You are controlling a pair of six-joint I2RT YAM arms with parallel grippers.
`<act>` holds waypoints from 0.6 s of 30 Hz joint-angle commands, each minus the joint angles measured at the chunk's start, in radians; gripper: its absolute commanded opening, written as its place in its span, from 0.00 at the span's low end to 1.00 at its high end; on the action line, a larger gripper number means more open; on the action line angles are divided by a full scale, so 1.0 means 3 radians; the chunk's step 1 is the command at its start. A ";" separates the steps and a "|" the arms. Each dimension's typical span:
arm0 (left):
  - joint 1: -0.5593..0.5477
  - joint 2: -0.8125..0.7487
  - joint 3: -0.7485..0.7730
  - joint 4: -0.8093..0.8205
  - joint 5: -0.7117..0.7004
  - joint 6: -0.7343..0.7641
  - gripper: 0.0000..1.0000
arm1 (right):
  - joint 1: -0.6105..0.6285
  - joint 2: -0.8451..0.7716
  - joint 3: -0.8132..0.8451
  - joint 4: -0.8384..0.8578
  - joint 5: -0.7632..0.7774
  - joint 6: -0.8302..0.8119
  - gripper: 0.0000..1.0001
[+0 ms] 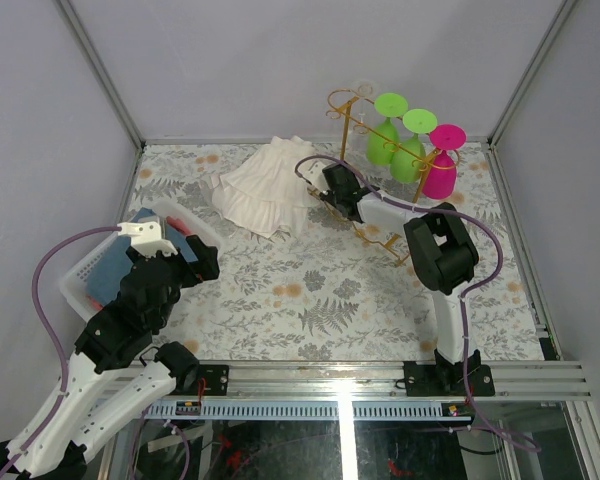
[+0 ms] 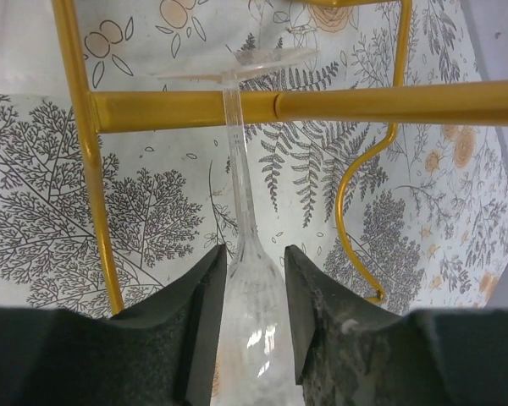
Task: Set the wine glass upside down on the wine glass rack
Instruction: Pick up the wine glass at the center of the board.
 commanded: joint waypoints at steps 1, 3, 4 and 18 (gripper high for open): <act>0.0015 -0.0013 -0.0039 0.0089 -0.0014 0.0006 1.00 | -0.0023 -0.0019 0.0059 -0.0058 -0.0049 -0.0073 0.33; 0.0015 -0.0002 -0.0038 0.0090 -0.0012 0.0006 1.00 | -0.0023 -0.0037 0.0038 -0.0028 -0.0054 -0.0066 0.25; 0.0015 0.0000 -0.0034 0.0089 -0.0011 0.0006 1.00 | -0.0023 -0.0052 0.0028 -0.0011 -0.0052 -0.0062 0.21; 0.0015 0.0020 -0.0030 0.0093 -0.0016 -0.0001 1.00 | -0.0009 -0.0754 -0.0413 0.0319 -0.0271 -0.0063 0.00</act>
